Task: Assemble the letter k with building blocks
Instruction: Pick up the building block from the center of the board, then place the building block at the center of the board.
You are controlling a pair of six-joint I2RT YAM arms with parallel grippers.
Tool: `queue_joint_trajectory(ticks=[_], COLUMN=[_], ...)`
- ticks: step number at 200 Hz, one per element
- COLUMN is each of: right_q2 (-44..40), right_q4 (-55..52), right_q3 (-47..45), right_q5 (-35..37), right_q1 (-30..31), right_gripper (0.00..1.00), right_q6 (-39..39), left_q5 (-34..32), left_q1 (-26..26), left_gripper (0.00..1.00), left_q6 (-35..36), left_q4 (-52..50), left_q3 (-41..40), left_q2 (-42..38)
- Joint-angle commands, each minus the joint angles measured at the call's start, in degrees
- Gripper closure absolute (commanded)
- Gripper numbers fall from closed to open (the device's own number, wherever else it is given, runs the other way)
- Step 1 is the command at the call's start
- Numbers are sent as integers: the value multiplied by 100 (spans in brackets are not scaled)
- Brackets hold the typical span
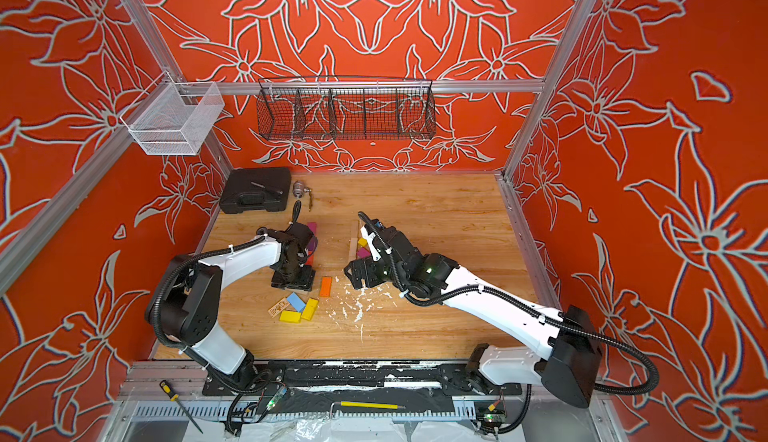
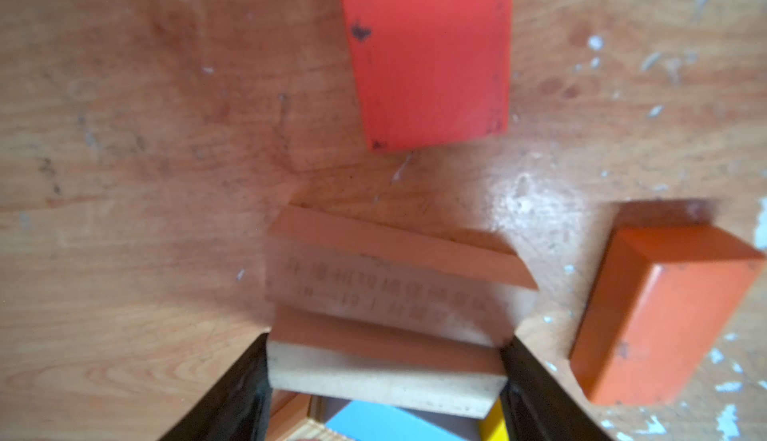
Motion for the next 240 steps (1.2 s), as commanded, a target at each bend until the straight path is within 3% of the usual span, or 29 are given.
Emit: queue_joint_trajectory(ticks=[1,45,72,141,183,240], right_q2=[56,65,24,-385,-481,-495], right_q4=[-47,-39,-56,-135,-138,-153], right_q3=[117,179,179,-82,-161,-190], right_q5=[67,141,302,468,524,511], right_q1=[12,13,4,4,9,5], right_gripper=[3,2,3,2,2,2], right_q6=[18,4,52,163,230,229], left_q5=[131,563,914,607,291,607], left_q1=[20,21,20,22,12,3], left_gripper=[29,30,30,30,31,33], left_q6=[-96,-105,-83,26,-859,-1464], left_q4=[-198,-383,-33,-161,-413,-491], left_q3=[-16,397,936,3109,4029,4671], left_q2=[-400,-1074,-1002,1196,2335,3278])
